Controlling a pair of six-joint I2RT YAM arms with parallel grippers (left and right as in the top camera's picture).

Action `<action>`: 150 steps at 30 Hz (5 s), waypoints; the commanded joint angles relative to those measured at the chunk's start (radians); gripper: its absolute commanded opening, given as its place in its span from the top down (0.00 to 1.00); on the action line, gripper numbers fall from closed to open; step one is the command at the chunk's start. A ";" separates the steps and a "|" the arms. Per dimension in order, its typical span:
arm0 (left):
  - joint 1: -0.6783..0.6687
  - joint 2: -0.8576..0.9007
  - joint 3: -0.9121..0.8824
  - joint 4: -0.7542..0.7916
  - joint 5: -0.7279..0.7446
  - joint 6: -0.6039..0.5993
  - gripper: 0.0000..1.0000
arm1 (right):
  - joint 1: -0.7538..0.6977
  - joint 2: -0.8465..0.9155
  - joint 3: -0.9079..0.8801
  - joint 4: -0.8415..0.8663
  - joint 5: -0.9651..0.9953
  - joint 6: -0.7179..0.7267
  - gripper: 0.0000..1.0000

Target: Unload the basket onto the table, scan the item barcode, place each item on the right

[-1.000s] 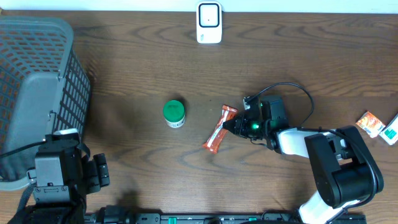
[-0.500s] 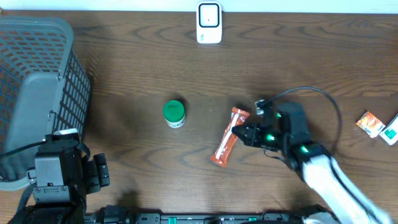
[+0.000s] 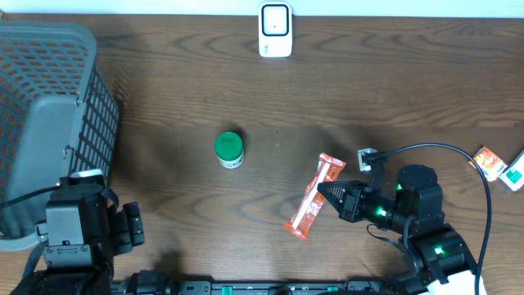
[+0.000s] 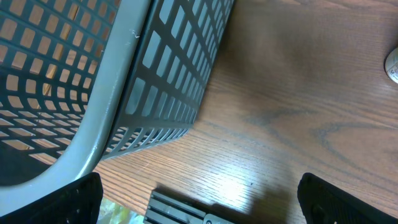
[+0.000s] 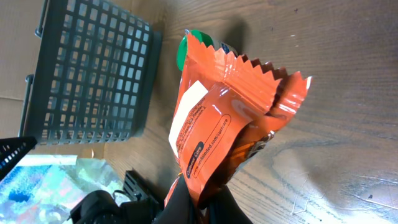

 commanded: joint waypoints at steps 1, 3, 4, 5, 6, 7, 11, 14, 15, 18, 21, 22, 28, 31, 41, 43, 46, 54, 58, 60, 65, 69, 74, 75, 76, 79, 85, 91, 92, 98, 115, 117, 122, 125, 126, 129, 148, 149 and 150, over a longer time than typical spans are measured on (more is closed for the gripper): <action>-0.003 -0.004 0.003 -0.004 -0.006 -0.001 0.02 | -0.002 0.006 0.003 0.003 -0.022 0.021 0.99; -0.003 -0.004 0.003 -0.004 -0.006 -0.001 0.02 | -0.002 0.020 0.003 0.005 -0.001 0.010 0.99; -0.003 -0.004 0.003 -0.004 -0.006 -0.001 0.02 | 0.000 0.030 0.003 0.006 0.024 -0.001 0.98; -0.003 -0.004 0.003 -0.004 -0.006 -0.001 0.02 | 0.001 0.039 0.003 0.010 0.050 -0.009 0.98; -0.003 -0.004 0.003 -0.004 -0.006 -0.001 0.02 | 0.001 0.058 0.003 0.032 0.090 -0.024 0.98; -0.003 -0.004 0.003 -0.004 -0.006 -0.001 0.02 | 0.001 0.074 0.003 0.066 0.108 -0.028 0.99; -0.003 -0.004 0.003 -0.004 -0.006 -0.001 0.02 | 0.001 0.162 0.012 0.316 0.116 -0.019 0.99; -0.003 -0.004 0.003 -0.004 -0.006 -0.001 0.02 | 0.001 0.251 0.067 0.433 0.140 -0.023 0.98; -0.003 -0.004 0.003 -0.004 -0.006 -0.001 0.02 | 0.001 0.288 0.100 0.443 0.169 -0.045 0.99; -0.003 -0.004 0.003 -0.004 -0.006 -0.001 0.02 | 0.001 0.411 0.221 0.422 0.230 -0.136 0.99; -0.003 -0.005 0.003 -0.004 -0.006 -0.001 0.02 | 0.002 0.550 0.369 0.386 0.249 -0.210 0.99; -0.003 -0.004 0.003 -0.004 -0.006 -0.001 0.02 | 0.002 0.601 0.428 0.368 0.254 -0.237 0.99; -0.003 -0.004 0.003 -0.004 -0.006 -0.001 0.02 | 0.019 0.867 0.779 0.236 0.414 -0.375 0.99; -0.003 -0.004 0.003 -0.004 -0.006 -0.001 0.02 | 0.049 0.974 0.936 0.177 0.563 -0.476 0.98; -0.003 -0.004 0.003 -0.004 -0.006 -0.001 0.02 | 0.165 1.296 1.319 0.167 1.046 -0.902 0.99; -0.003 -0.004 0.003 -0.004 -0.006 -0.001 0.02 | 0.173 1.361 1.353 0.225 1.132 -0.961 0.99; -0.003 -0.004 0.003 -0.004 -0.006 -0.001 0.02 | 0.184 1.461 1.397 0.336 1.247 -1.101 0.99; -0.003 -0.004 0.003 -0.004 -0.006 -0.001 0.02 | 0.213 1.645 1.463 0.665 1.328 -1.402 0.99; -0.003 -0.004 0.003 -0.004 -0.006 -0.001 0.02 | 0.230 1.709 1.481 0.754 1.268 -1.455 0.99; -0.003 -0.004 0.003 -0.004 -0.006 -0.001 0.02 | 0.237 1.737 1.481 0.773 1.227 -1.477 0.99; -0.003 -0.004 0.003 -0.004 -0.006 -0.001 0.02 | 0.265 1.796 1.481 0.777 1.185 -1.547 0.99; -0.003 -0.004 0.003 -0.004 -0.006 -0.001 0.02 | 0.267 1.821 1.481 0.787 1.191 -1.604 0.99; -0.003 -0.004 0.003 -0.004 -0.006 -0.001 0.02 | 0.255 1.824 1.481 0.872 1.228 -1.759 0.99; -0.003 -0.004 0.003 -0.004 -0.006 -0.001 0.02 | 0.254 1.824 1.481 0.895 1.236 -1.794 0.99; -0.003 -0.004 0.003 -0.004 -0.006 -0.001 0.02 | 0.253 1.824 1.481 0.913 1.249 -1.820 0.99; -0.003 -0.004 0.003 -0.004 -0.006 -0.001 0.02 | 0.260 1.823 1.481 0.962 1.349 -1.850 0.99; -0.003 -0.004 0.003 -0.004 -0.006 -0.001 0.02 | 0.272 1.775 1.481 0.930 1.651 -1.861 0.99; -0.003 -0.004 0.003 -0.004 -0.006 -0.001 0.02 | 0.197 1.728 1.481 0.927 1.954 -1.951 0.99; -0.003 -0.004 0.003 -0.004 -0.006 -0.001 0.02 | 0.178 1.727 1.481 0.933 2.001 -1.960 0.99; -0.003 -0.004 0.003 -0.004 -0.006 -0.001 0.02 | 0.038 1.724 1.464 0.910 2.252 -1.959 0.99; -0.003 -0.004 0.003 -0.004 -0.006 -0.001 0.02 | -0.323 1.719 0.940 0.878 2.251 -1.721 0.99; -0.003 -0.004 0.003 -0.004 -0.006 -0.001 0.02 | -0.378 1.719 0.882 0.878 2.251 -1.650 0.99; -0.003 -0.004 0.003 -0.004 -0.006 -0.001 0.02 | -0.492 1.719 0.803 0.878 2.251 -1.490 0.96; -0.003 -0.004 0.003 -0.004 -0.006 -0.001 0.02 | -0.521 1.719 0.791 0.881 2.251 -1.451 0.46; -0.003 -0.004 0.003 -0.004 -0.006 -0.001 0.02 | -0.521 1.719 0.792 0.908 2.252 -1.454 0.24; -0.003 -0.004 0.003 -0.004 -0.006 -0.001 0.02 | -0.503 1.695 0.793 1.072 2.252 -1.569 0.01; -0.003 -0.004 0.003 -0.004 -0.006 -0.001 0.02 | -0.016 1.493 0.868 1.640 2.251 -2.024 0.01; -0.003 -0.004 0.003 -0.004 -0.006 -0.001 0.02 | 0.022 1.493 0.876 1.650 2.251 -2.027 0.01; -0.003 -0.004 0.003 -0.004 -0.006 -0.001 0.02 | 0.058 1.493 0.887 1.659 2.251 -2.040 0.01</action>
